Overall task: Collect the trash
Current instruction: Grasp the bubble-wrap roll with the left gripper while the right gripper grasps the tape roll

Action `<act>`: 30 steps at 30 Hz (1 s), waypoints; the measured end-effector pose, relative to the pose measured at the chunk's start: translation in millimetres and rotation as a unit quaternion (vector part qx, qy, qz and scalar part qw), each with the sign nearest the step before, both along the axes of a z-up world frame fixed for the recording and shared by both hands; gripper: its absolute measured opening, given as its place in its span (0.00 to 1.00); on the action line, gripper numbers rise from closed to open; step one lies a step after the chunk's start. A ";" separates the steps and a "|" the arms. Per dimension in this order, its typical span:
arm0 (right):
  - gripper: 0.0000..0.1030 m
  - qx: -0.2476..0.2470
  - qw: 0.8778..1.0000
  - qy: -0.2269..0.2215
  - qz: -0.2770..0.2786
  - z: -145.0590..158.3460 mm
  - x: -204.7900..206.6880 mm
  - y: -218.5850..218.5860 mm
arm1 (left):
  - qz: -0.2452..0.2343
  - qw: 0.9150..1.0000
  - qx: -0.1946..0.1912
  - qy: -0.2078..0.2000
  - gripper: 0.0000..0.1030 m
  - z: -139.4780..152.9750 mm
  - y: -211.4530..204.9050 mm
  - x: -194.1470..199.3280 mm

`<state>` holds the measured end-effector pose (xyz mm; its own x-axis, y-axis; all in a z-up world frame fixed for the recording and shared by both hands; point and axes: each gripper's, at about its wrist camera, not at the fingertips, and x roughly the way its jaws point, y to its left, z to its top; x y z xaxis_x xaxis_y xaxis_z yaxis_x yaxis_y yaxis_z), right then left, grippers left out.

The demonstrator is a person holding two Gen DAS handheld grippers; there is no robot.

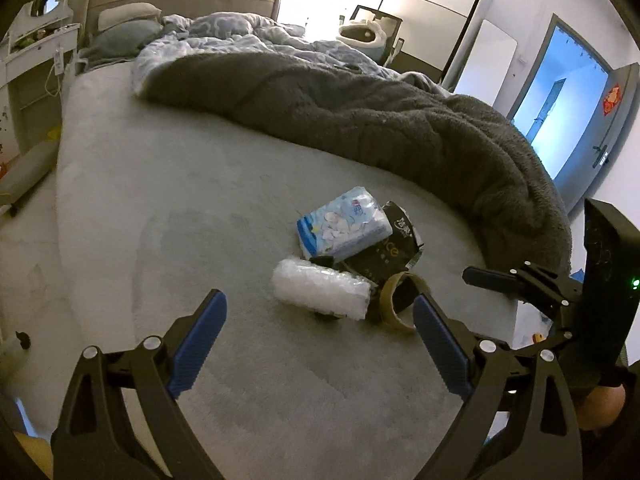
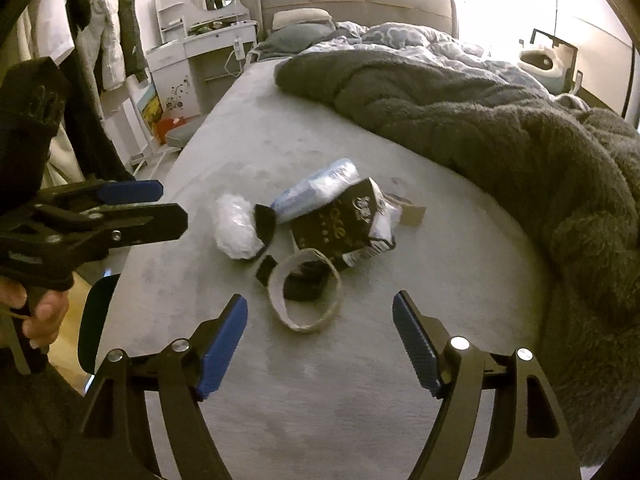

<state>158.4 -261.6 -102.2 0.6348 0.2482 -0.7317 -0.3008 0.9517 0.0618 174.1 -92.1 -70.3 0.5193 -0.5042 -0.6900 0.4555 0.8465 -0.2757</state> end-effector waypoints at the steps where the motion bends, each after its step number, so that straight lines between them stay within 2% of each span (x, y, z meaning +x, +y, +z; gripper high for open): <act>1: 0.74 0.001 1.000 0.002 0.001 -1.2 0.8 -1.3 | -0.001 1.000 0.003 0.002 0.93 -2.8 -2.5 2.9; 12: 0.74 0.013 1.000 0.019 0.015 -12.3 13.7 -1.4 | -0.004 0.999 -0.026 0.023 0.92 -17.1 -6.6 24.2; 19: 0.73 0.010 0.999 0.024 0.027 -17.1 16.9 5.5 | -0.008 0.998 -0.045 0.040 0.82 -23.7 -9.0 32.7; 24: 0.61 -0.006 0.999 0.031 0.022 -21.8 19.8 7.6 | -0.020 0.998 -0.036 0.043 0.75 -28.7 -15.8 35.0; 27: 0.57 -0.010 0.999 0.036 0.022 -25.0 21.7 8.2 | -0.021 0.998 -0.039 0.048 0.66 -30.7 -16.8 36.3; 30: 0.52 -0.014 0.999 0.039 0.027 -27.0 21.1 11.1 | -0.018 0.998 -0.043 0.050 0.66 -31.1 -15.6 37.2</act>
<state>179.6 -250.5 -129.2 0.5625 0.2585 -0.7853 -0.3468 0.9361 0.0597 211.3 -107.7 -101.4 0.4309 -0.5801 -0.6913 0.4517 0.8018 -0.3913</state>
